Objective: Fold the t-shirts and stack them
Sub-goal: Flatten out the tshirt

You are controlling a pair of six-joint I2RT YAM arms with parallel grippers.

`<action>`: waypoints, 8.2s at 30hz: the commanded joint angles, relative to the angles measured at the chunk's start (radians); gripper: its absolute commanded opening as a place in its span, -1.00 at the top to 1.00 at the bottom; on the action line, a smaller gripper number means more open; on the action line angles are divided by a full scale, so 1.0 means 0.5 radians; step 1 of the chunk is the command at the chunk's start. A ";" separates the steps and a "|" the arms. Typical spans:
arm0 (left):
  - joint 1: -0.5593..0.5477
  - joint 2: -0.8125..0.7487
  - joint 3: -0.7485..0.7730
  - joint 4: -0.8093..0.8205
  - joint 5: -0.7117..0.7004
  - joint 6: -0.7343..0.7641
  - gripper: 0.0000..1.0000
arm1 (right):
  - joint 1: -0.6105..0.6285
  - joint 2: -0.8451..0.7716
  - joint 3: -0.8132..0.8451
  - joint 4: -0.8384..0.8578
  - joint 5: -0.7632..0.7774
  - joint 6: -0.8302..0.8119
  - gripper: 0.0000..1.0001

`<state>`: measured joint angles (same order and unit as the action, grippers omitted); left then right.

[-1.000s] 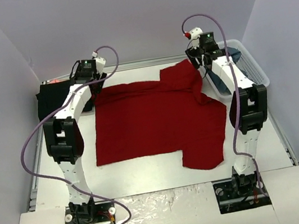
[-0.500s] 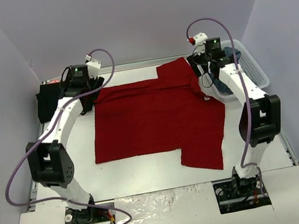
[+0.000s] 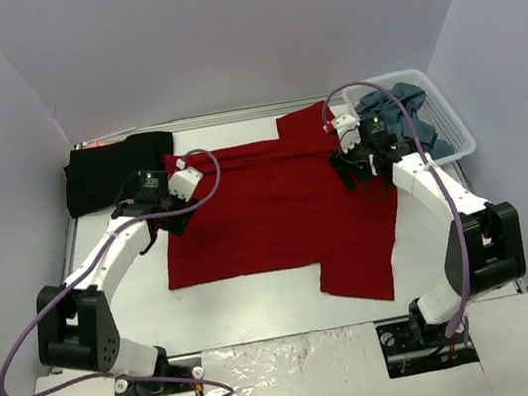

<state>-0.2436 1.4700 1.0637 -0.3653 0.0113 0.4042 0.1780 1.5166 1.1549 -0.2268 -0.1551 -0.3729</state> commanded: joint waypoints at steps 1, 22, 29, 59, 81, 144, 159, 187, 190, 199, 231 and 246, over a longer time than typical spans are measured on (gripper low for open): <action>-0.065 -0.234 -0.081 -0.061 0.152 0.130 -0.28 | 0.000 -0.155 -0.122 -0.172 -0.070 -0.094 -0.31; -0.396 -0.823 -0.827 -0.506 0.042 0.499 -0.35 | -0.037 -0.576 -0.494 -0.258 0.083 -0.061 -0.61; -0.396 -0.808 -0.977 -0.365 -0.004 0.535 -0.35 | -0.037 -0.570 -0.478 -0.258 0.101 -0.024 -0.62; -0.323 -0.253 -0.815 -0.193 -0.075 0.520 0.95 | -0.061 -0.680 -0.417 -0.715 0.139 -0.509 -0.64; -0.105 0.134 -0.391 -0.083 -0.286 0.235 0.95 | 0.193 -0.269 -0.463 -1.507 -0.208 -1.276 -0.40; 0.128 0.318 -0.057 0.089 -0.569 0.222 0.95 | 0.905 0.710 0.212 -1.353 -0.190 -0.911 -0.15; 0.144 0.272 -0.103 0.105 -0.529 0.180 0.95 | 0.926 0.210 -0.137 -1.605 -0.159 -0.957 -0.14; 0.147 0.205 -0.161 0.098 -0.492 0.155 0.95 | 1.190 0.495 -0.346 -1.292 -0.098 -0.751 -0.11; 0.144 0.211 -0.167 0.099 -0.489 0.155 0.95 | 1.227 0.516 -0.343 -1.268 -0.064 -0.715 -0.10; 0.147 0.211 -0.179 0.105 -0.452 0.158 0.95 | 1.350 0.611 -0.355 -1.071 0.160 -0.509 0.05; 0.137 0.045 -0.225 0.022 -0.314 0.192 0.95 | 0.979 0.311 -0.132 -1.286 0.142 -0.619 1.00; -0.132 -0.460 -0.314 -0.361 -0.145 0.256 0.95 | 0.522 -0.391 -0.040 -1.810 -0.131 -0.779 1.00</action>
<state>-0.2790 1.3079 0.9154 -0.4599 -0.0788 0.5163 0.4431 1.3911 1.1252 -0.9955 -0.1692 -0.7517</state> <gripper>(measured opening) 0.028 0.021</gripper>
